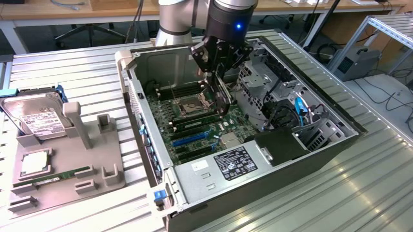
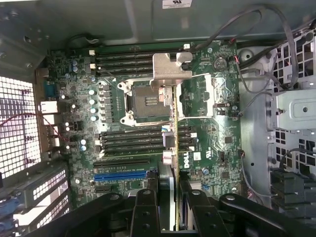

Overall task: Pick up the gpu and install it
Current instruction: 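Pick up the gpu and move the gpu toward the slot, then insert the gpu into the slot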

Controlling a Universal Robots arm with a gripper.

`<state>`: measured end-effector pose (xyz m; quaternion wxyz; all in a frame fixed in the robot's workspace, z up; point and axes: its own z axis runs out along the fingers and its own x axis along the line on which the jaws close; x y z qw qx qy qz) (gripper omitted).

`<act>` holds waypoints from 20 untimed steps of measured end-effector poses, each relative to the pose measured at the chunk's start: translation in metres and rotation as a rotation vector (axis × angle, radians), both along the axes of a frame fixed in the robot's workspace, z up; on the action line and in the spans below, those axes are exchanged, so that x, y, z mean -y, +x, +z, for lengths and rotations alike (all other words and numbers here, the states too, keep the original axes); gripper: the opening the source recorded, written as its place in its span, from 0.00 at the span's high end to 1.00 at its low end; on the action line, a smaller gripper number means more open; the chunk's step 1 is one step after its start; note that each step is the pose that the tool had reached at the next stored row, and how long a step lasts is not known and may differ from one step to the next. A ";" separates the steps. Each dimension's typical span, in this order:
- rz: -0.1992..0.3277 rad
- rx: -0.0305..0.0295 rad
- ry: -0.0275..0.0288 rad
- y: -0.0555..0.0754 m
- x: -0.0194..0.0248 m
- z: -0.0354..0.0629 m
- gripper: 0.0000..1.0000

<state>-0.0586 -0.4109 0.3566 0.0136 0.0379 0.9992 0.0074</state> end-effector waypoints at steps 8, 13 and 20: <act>0.000 -0.0001 -0.0001 0.003 0.0000 -0.0001 0.73; 0.000 0.0000 -0.0001 0.003 0.0000 -0.0001 0.73; 0.009 0.0000 -0.0001 0.003 0.0000 -0.0001 0.73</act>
